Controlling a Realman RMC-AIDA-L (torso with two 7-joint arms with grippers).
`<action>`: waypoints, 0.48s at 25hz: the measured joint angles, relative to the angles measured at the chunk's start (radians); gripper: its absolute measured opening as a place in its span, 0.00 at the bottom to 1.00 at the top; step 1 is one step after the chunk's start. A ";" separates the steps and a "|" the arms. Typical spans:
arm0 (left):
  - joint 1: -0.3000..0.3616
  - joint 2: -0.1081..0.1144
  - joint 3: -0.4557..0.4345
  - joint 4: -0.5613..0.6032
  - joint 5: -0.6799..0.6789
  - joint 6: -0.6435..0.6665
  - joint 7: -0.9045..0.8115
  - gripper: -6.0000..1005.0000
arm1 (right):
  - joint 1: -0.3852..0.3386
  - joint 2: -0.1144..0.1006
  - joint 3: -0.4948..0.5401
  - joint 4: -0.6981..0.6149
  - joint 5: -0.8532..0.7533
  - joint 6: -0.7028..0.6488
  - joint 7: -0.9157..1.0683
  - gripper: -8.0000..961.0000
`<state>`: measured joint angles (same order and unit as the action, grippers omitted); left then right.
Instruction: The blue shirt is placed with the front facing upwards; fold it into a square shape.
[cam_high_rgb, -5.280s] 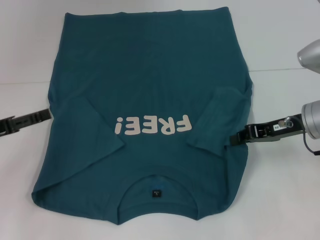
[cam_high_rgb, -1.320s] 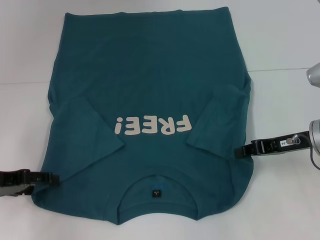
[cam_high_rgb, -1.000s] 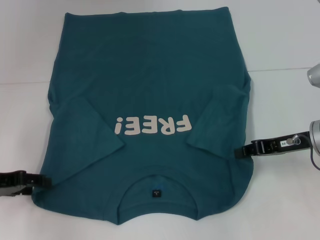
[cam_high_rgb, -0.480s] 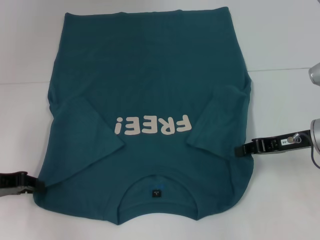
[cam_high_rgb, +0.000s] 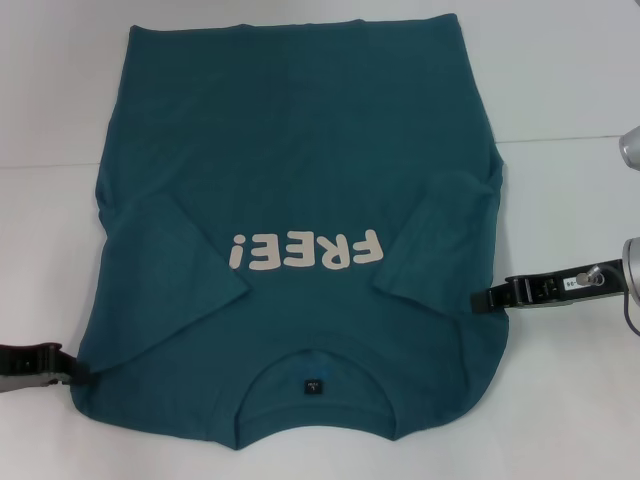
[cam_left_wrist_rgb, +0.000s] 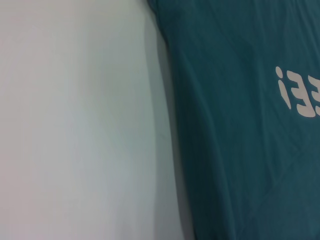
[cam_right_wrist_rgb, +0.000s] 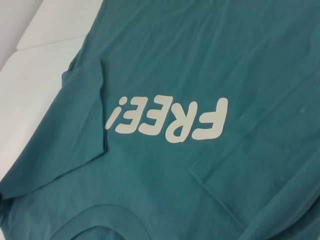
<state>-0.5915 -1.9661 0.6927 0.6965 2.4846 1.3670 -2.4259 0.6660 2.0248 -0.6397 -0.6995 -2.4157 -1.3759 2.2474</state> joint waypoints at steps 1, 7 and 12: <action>0.000 0.000 0.000 0.000 -0.001 0.000 0.002 0.05 | 0.000 0.000 0.000 0.000 0.000 0.000 0.000 0.05; 0.003 -0.001 -0.008 0.002 -0.018 0.001 0.039 0.02 | -0.003 -0.002 -0.001 0.000 0.009 -0.001 -0.021 0.05; 0.037 0.000 -0.035 0.002 -0.083 0.012 0.144 0.02 | -0.038 0.002 0.000 -0.021 0.035 -0.020 -0.088 0.05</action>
<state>-0.5543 -1.9665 0.6578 0.6988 2.4021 1.3785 -2.2818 0.6277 2.0266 -0.6397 -0.7204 -2.3812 -1.3959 2.1591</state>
